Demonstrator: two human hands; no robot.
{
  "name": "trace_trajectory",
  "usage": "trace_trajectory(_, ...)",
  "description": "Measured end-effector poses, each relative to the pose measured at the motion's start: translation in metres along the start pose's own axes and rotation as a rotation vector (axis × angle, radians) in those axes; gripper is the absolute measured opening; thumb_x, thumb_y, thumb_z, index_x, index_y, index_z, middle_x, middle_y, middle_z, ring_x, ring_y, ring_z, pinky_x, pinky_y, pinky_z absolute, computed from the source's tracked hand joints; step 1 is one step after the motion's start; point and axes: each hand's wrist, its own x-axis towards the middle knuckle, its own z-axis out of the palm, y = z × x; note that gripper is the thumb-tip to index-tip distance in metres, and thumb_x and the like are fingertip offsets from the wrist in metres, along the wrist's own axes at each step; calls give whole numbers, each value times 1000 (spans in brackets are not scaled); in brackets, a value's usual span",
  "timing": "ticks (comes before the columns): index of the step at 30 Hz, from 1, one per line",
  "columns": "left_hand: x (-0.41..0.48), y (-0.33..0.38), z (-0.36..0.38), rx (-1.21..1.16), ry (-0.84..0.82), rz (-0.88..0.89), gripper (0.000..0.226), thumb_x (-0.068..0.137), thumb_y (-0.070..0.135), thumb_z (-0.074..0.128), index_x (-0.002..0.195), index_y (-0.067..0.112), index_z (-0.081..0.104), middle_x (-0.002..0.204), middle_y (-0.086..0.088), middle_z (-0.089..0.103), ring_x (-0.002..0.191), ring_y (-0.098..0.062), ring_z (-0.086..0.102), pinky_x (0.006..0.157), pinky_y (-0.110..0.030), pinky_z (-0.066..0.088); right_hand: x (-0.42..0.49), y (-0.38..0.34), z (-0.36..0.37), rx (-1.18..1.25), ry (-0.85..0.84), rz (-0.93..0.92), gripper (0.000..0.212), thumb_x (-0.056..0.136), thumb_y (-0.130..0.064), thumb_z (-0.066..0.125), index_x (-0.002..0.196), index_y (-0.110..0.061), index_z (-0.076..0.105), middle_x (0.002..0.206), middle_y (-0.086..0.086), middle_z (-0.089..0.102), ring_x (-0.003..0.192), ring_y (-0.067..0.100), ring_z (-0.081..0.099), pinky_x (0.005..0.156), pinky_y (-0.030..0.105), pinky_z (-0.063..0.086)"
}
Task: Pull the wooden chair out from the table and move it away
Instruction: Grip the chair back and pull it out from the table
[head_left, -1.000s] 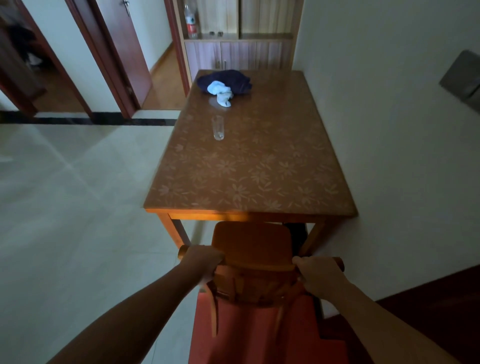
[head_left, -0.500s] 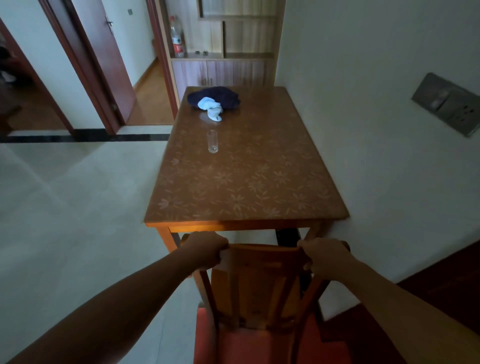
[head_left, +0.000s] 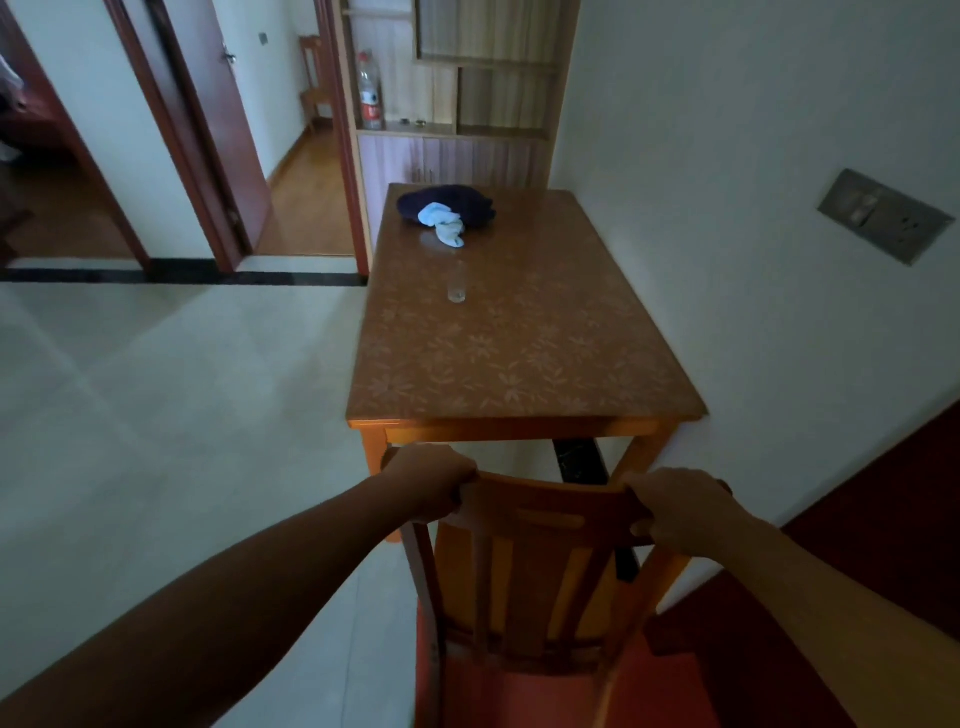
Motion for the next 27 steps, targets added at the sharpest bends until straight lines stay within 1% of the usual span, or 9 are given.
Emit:
trace_trajectory(3,-39,-4,0,24,-2,-44,25,87,27,72,111,24,64,93,1,66,93,-22,67,43,-26,19,-8,-25,-1,0,-6,-35,41,89,-38,66,124,-22,52,113,5,67,101,21,65,85,37,54)
trace_trajectory(7,-91,-18,2,10,-15,-147,26,85,32,73,109,27,64,76,9,44,77,-17,55,42,-26,17,-9,-67,-4,-23,24,-88,44,87,-39,67,123,-22,50,109,7,65,95,24,65,74,35,51)
trace_trajectory(10,-131,-40,7,-14,-16,-226,24,85,33,73,107,31,63,68,14,40,73,-14,50,43,-25,21,-5,-106,-8,-5,65,-138,42,85,-37,71,121,-23,54,103,1,66,89,20,64,67,30,42)
trace_trajectory(13,-175,-66,9,-48,-27,-279,26,84,35,76,105,32,62,74,13,48,88,-21,64,45,-26,21,4,-149,-12,16,79,-181,40,84,-35,71,118,-25,53,99,-1,63,79,14,53,68,30,42)
trace_trajectory(15,-209,-89,12,-71,-23,-303,28,81,36,79,102,33,60,83,8,57,94,-21,64,47,-26,22,14,-184,-19,13,73,-228,38,85,-34,71,116,-24,53,102,2,66,82,15,56,71,32,48)
trace_trajectory(18,-263,-127,19,-136,-25,-371,30,79,34,82,92,33,55,78,12,54,92,-21,66,52,-28,29,32,-245,-32,13,81,-298,37,83,-32,73,115,-26,54,103,2,66,94,21,64,82,40,55)
trace_trajectory(20,-298,-154,23,-143,-20,-418,28,79,33,82,95,31,58,74,14,50,89,-20,66,50,-27,27,45,-287,-41,3,77,-339,40,82,-31,73,117,-26,54,104,2,67,98,23,65,84,41,56)
trace_trajectory(23,-343,-198,26,-136,3,-488,31,81,33,81,105,29,62,77,13,50,83,-16,59,49,-24,22,71,-347,-54,-26,91,-392,46,82,-34,73,122,-24,53,108,4,67,100,25,65,83,40,55)
trace_trajectory(27,-384,-257,23,-119,18,-547,30,81,32,80,105,27,61,81,11,55,90,-18,64,49,-23,21,112,-415,-74,-43,108,-452,48,80,-35,73,122,-23,52,106,5,66,96,26,66,75,37,51)
